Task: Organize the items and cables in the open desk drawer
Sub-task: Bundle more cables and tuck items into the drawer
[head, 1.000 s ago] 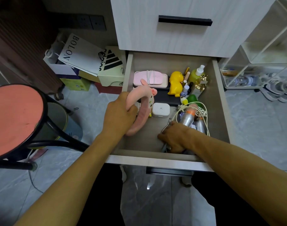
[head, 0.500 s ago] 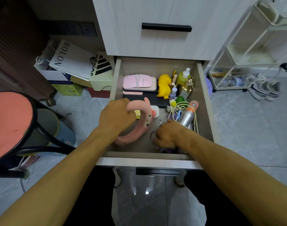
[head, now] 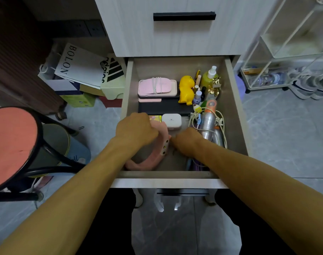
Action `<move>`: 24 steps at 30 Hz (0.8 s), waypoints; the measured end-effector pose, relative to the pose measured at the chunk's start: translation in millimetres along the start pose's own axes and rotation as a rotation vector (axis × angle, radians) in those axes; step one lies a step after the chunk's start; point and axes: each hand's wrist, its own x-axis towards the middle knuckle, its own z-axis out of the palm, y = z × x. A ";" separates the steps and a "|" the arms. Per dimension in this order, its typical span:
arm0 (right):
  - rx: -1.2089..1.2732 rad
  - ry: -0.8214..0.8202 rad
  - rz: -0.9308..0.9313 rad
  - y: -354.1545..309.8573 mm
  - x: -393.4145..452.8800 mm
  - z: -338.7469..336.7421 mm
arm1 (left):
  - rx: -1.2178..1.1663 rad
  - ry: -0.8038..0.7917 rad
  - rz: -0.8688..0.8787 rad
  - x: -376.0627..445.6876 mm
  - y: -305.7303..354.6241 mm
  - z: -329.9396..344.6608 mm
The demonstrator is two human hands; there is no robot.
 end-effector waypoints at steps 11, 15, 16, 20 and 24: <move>-0.033 0.064 -0.010 3.7 -15.7 -2.9 | -0.009 -0.374 -0.179 20.1 10.7 16.9; -0.004 0.111 0.007 8.6 -26.4 -5.4 | 0.178 -0.463 -0.006 18.1 9.8 34.1; -0.004 0.124 0.011 10.7 -28.8 -6.5 | 0.230 -0.440 0.013 19.1 10.1 35.7; 0.025 0.186 0.017 15.8 -38.5 -5.9 | 0.548 -0.293 0.169 20.8 8.2 39.2; 0.108 0.168 0.010 17.8 -47.0 -3.0 | 0.556 -0.359 0.320 13.1 5.7 28.5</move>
